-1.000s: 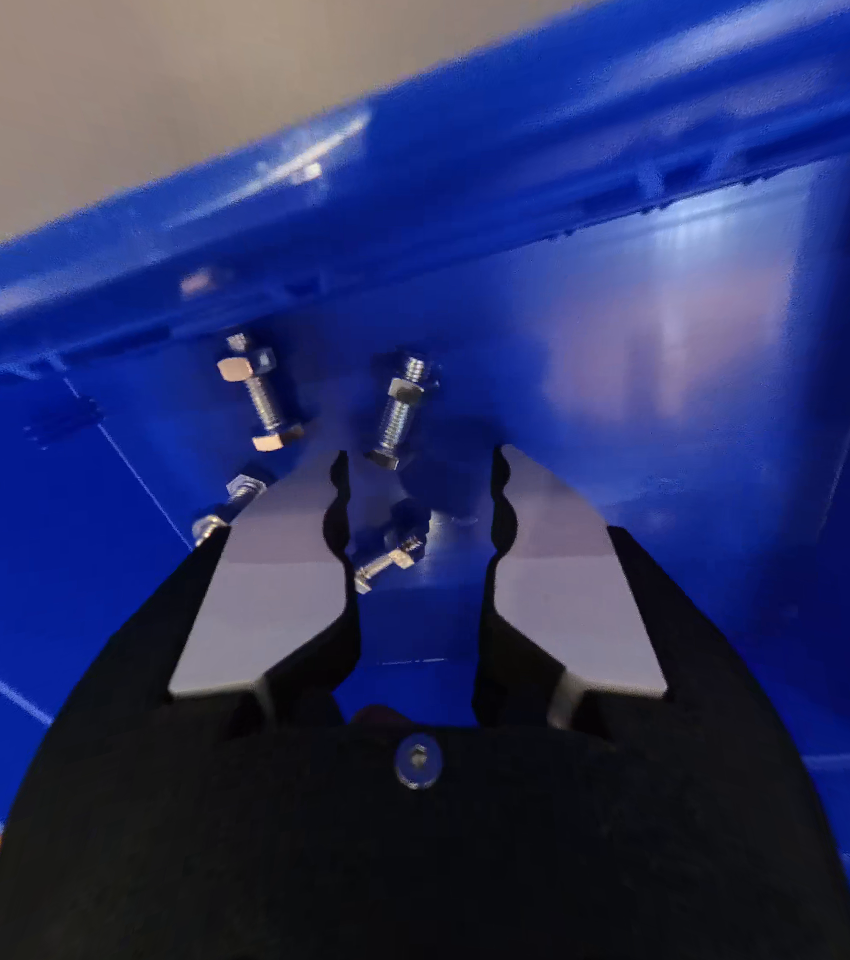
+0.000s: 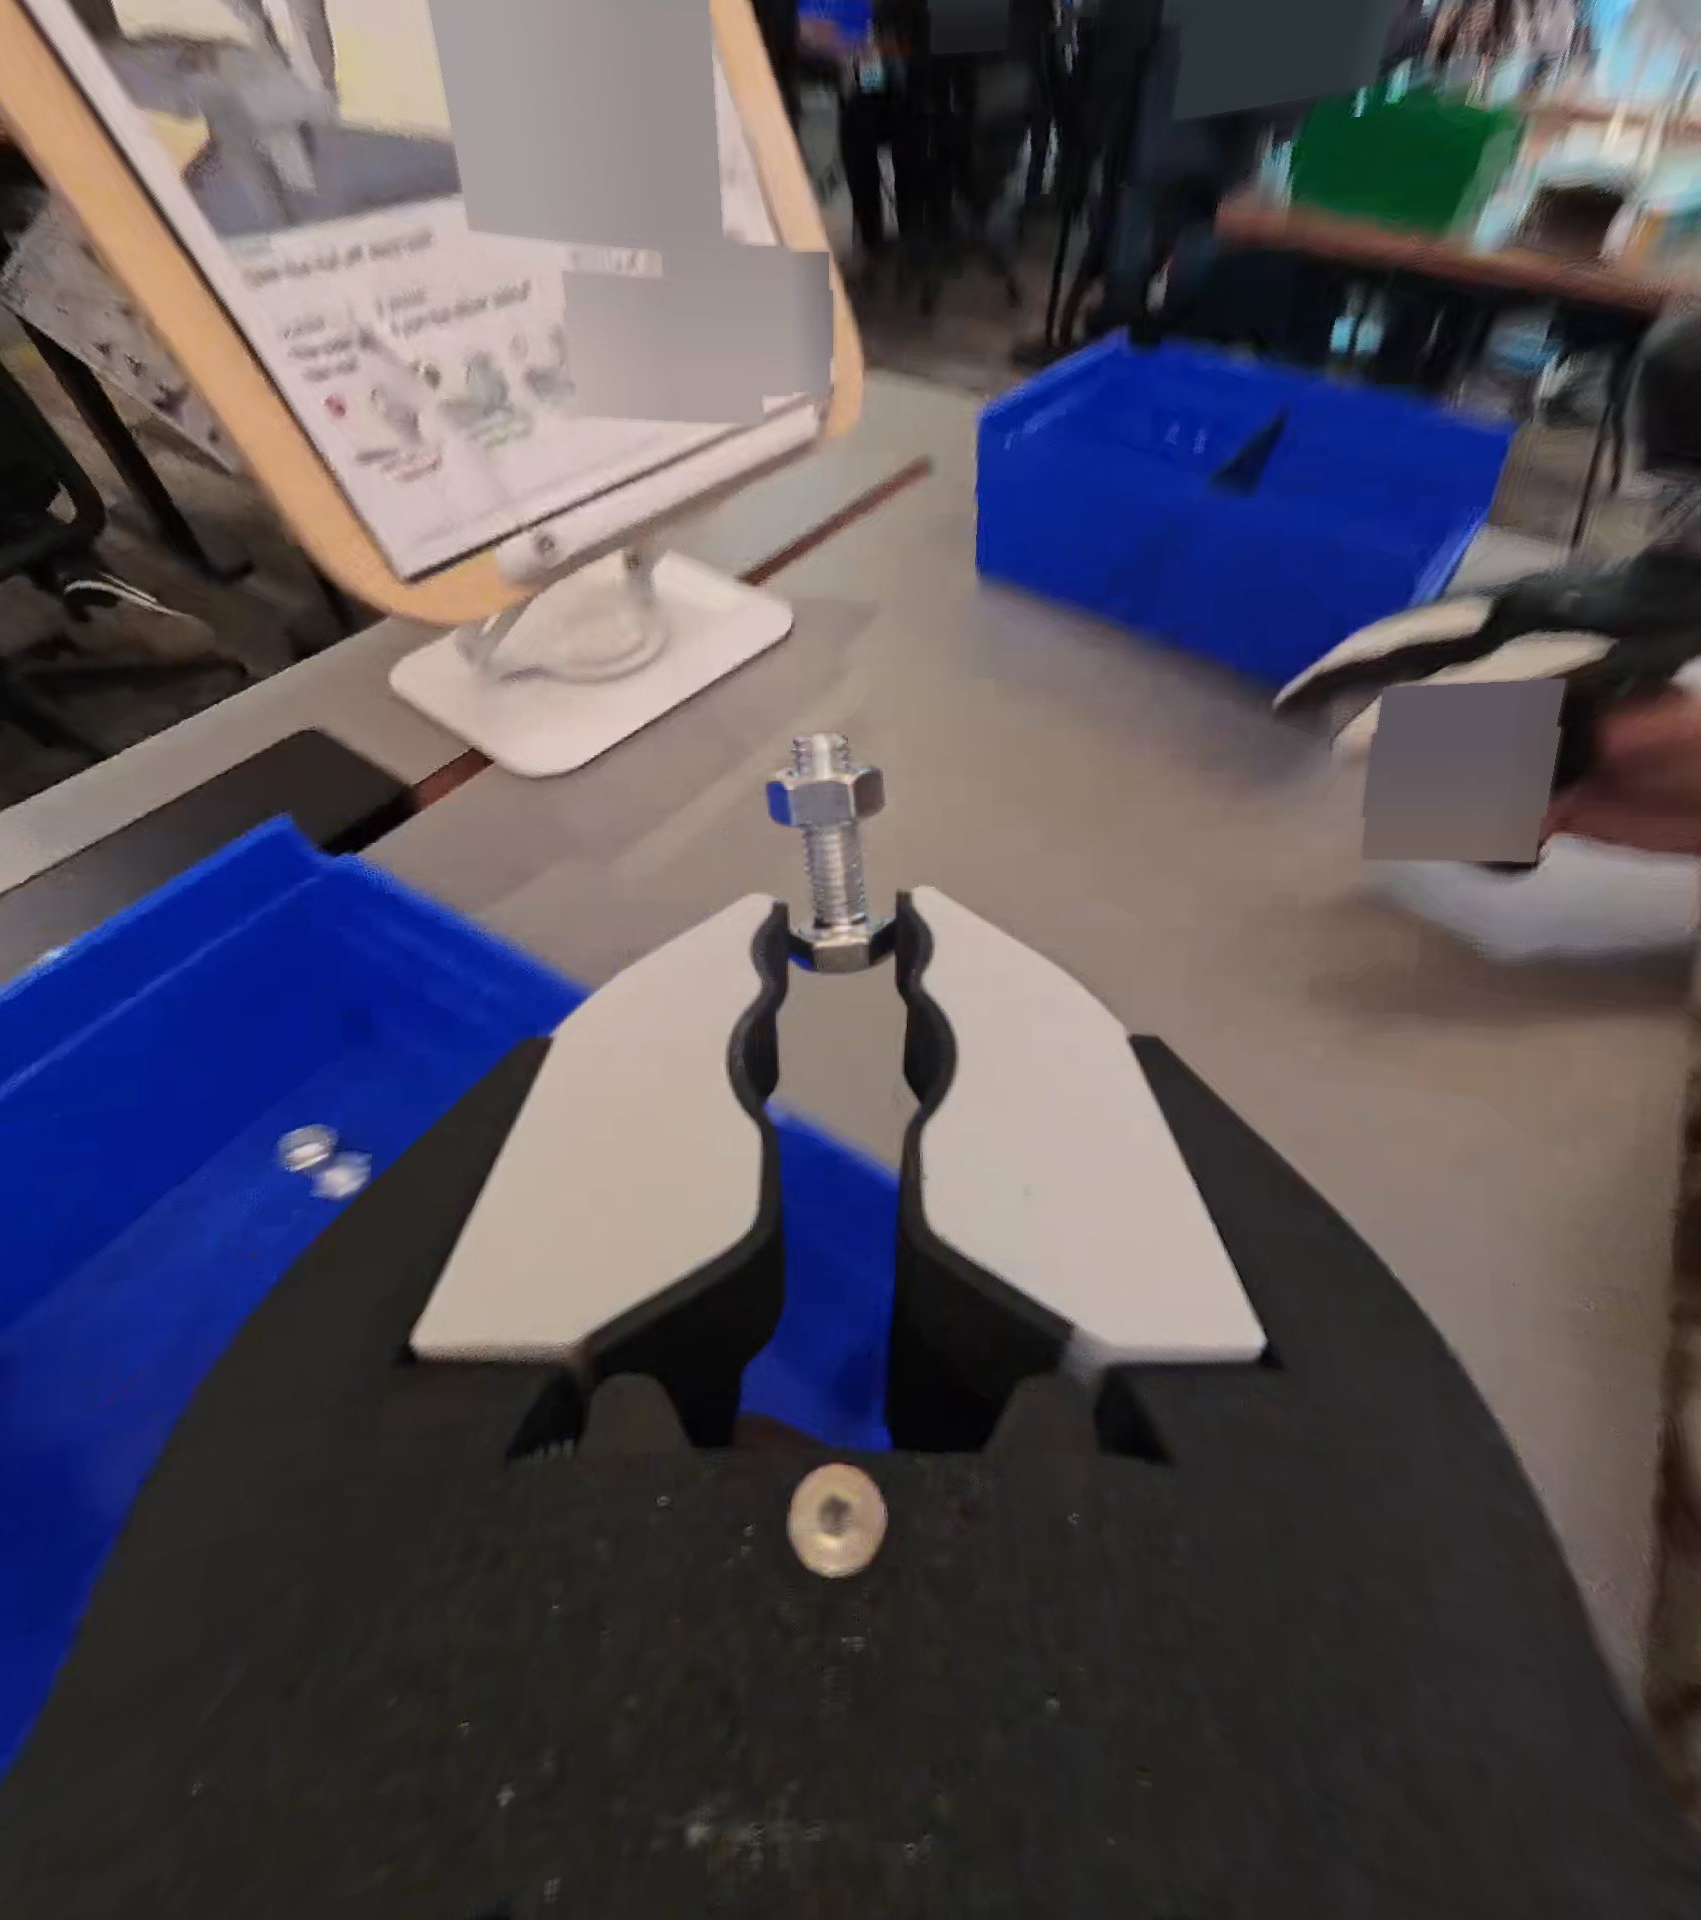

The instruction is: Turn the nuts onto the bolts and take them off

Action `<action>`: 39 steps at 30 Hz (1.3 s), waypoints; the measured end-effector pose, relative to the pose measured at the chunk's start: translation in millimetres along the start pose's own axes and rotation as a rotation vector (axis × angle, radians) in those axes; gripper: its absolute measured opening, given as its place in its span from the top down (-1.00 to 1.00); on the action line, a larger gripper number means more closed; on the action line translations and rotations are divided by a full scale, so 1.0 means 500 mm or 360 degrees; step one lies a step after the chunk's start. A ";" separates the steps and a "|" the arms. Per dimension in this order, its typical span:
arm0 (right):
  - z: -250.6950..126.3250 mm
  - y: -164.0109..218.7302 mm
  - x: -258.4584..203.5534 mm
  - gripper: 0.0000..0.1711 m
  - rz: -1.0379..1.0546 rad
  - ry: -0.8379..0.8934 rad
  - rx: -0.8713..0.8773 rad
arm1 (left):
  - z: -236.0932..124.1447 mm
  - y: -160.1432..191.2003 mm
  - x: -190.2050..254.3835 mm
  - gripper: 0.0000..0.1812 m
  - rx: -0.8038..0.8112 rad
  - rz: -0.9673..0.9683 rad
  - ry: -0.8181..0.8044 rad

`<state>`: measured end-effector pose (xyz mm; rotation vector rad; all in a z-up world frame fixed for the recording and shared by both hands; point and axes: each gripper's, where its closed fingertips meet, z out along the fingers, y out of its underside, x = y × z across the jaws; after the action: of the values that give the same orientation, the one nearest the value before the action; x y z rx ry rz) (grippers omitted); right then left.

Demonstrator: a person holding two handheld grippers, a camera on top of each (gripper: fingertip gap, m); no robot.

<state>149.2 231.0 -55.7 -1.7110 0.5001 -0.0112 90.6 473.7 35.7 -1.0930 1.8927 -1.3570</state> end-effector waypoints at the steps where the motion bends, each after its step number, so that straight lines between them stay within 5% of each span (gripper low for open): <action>1: 0.005 -0.009 -0.015 0.60 -0.0015 -0.0090 0.0023 | 0.007 -0.012 0.031 0.79 0.0078 -0.0061 -0.0025; 4: 0.017 -0.020 -0.050 0.59 -0.0072 -0.0298 0.0027 | 0.062 -0.028 0.149 0.79 0.0270 -0.0208 0.0118; 10: 0.021 -0.051 -0.083 0.58 -0.0028 -0.0470 0.0088 | 0.239 0.044 0.307 0.79 0.0235 -0.0176 0.0446; 17: 0.032 -0.060 -0.065 0.54 -0.0009 -0.0565 0.0113 | 0.328 0.073 0.338 0.79 0.0177 -0.0227 0.0801; 26: 0.089 -0.048 -0.027 0.53 0.0096 -0.0554 0.0061 | 0.347 0.076 0.311 0.79 0.0192 -0.0244 0.0855; 39: 0.072 -0.056 -0.036 0.47 0.0053 -0.0575 0.0100 | 0.317 0.077 0.316 0.79 0.0228 -0.0274 0.0924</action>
<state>151.9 273.7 -32.3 -1.5974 0.2558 0.2981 127.2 266.7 -50.1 -0.8632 2.0752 -2.0449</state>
